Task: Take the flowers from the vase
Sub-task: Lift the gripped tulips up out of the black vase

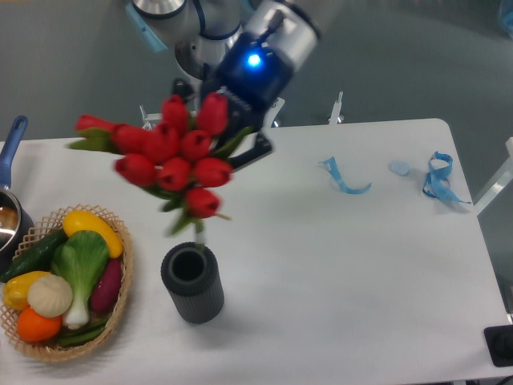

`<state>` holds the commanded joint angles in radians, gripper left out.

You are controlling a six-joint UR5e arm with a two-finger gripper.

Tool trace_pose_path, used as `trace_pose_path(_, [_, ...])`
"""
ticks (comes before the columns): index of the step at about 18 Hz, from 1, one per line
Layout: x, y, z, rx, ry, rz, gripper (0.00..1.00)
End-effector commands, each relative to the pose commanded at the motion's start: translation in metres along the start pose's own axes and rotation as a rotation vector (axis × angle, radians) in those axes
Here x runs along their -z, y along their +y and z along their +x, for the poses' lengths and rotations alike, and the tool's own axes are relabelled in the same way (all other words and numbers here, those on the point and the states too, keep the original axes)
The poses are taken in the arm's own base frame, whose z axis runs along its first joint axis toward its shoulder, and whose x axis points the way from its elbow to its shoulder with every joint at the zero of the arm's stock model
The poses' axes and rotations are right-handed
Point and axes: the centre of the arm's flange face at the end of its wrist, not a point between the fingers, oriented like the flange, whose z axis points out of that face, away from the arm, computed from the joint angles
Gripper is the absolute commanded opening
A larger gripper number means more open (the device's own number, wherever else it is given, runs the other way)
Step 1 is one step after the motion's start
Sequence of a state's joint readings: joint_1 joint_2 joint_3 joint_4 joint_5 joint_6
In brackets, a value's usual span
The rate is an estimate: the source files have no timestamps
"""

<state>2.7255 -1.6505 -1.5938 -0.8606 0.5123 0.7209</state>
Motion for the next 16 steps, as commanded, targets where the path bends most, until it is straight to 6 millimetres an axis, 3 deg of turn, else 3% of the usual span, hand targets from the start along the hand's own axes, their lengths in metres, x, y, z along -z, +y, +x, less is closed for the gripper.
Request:
trace_pose_path(5, [0.039, 0.034, -0.072, -0.060, -0.103, -0.009, 0.36])
trace_pose_path(7, [0.042, 0.054, -0.097, -0.079, -0.114, -0.019, 0.36])
trace_pose_path(10, [0.038, 0.070, -0.111, -0.104, -0.111, -0.032, 0.36])
trace_pose_path(16, [0.038, 0.070, -0.116, -0.105, -0.115, -0.035, 0.36])
